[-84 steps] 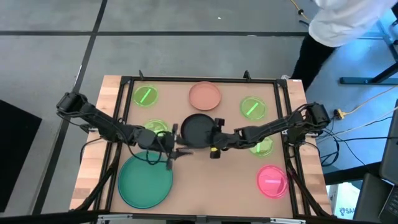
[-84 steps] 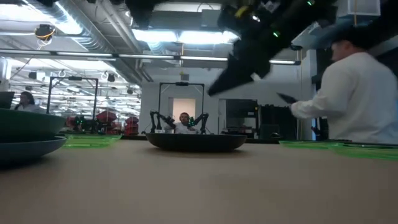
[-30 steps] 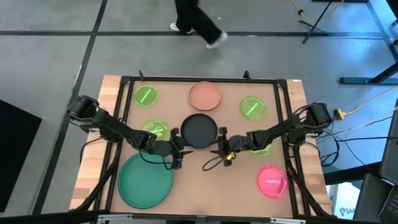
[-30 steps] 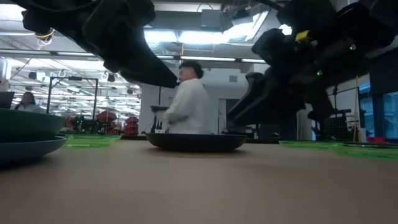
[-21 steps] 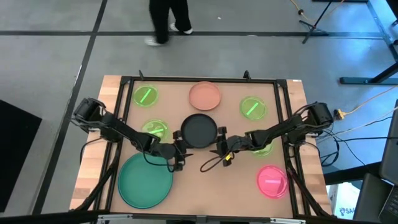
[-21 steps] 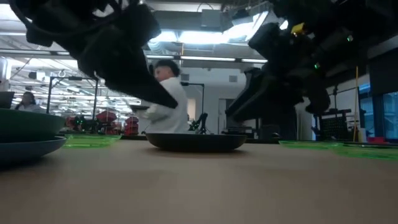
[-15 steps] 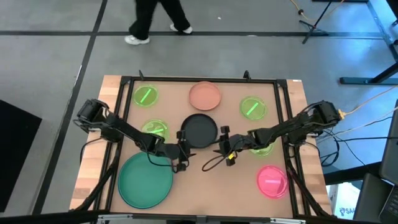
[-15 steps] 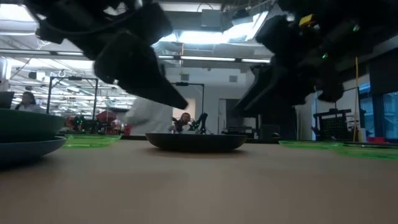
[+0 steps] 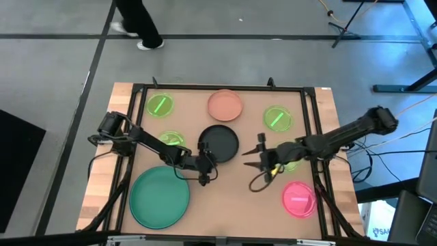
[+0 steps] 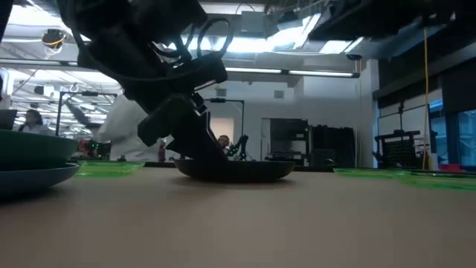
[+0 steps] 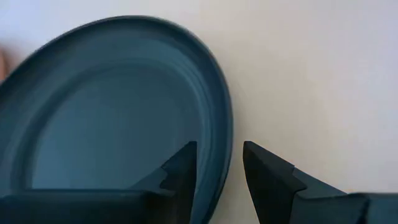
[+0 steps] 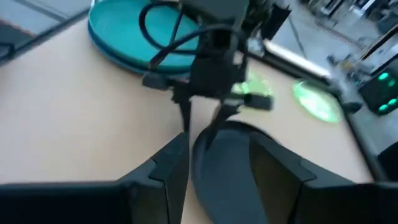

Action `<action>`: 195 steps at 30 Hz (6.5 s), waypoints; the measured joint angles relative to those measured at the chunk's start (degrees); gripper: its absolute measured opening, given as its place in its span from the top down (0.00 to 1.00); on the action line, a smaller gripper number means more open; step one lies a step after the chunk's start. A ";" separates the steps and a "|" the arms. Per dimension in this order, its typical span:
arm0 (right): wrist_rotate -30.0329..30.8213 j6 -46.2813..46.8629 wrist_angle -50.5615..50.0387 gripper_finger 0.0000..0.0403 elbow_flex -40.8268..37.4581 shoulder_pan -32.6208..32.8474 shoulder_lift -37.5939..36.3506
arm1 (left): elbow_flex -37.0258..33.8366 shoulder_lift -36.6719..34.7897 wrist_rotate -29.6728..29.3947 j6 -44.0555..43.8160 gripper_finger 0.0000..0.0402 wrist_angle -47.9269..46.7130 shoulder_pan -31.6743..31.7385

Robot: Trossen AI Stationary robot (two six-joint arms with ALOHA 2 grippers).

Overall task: Stack plastic plates
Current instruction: Stack the black plate on top of the dark green plate, then stack the orange plate on top of the black plate

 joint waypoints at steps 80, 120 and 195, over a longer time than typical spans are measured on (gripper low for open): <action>5.54 12.98 -18.36 0.61 -0.98 -0.06 -6.37 | 8.98 -15.99 -14.17 -34.06 0.68 -35.57 -21.17; 19.57 8.05 -5.21 0.61 -6.23 -0.17 -6.36 | 9.01 5.90 16.08 23.82 0.68 -0.01 33.74; 5.43 12.73 15.74 0.61 0.63 3.33 8.97 | 2.45 -25.62 0.30 -57.29 0.95 -43.95 -46.73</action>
